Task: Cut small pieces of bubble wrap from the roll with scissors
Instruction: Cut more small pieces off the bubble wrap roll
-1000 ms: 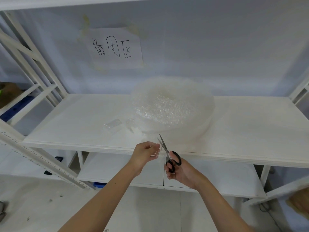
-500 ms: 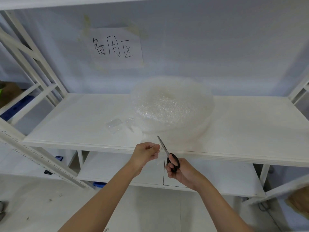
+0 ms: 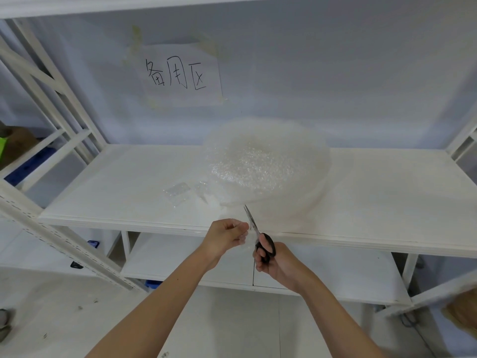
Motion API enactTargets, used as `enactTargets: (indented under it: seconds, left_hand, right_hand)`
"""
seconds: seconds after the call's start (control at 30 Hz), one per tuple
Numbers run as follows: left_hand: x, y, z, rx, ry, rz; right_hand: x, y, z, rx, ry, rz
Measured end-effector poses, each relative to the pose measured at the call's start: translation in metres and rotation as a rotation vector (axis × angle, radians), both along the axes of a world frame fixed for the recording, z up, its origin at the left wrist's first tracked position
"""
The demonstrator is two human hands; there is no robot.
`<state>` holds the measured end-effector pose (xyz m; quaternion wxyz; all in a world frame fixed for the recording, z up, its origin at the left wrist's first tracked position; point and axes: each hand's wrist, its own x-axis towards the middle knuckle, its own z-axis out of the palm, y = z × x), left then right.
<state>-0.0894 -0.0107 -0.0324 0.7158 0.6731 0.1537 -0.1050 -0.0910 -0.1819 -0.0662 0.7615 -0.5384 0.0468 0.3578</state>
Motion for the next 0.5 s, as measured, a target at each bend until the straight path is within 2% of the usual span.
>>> enactTargets:
  seconds: [0.23,0.5]
  left_hand:
    - [0.0003,-0.0008,0.0008,-0.011,-0.006,-0.028]
    - [0.0009,0.0010,0.0016,-0.017,-0.007,-0.056]
  right_hand:
    - [0.0005,-0.0047,0.0012,0.002,0.009,-0.008]
    - [0.0055,-0.0045,0.0079,0.097,0.060,0.016]
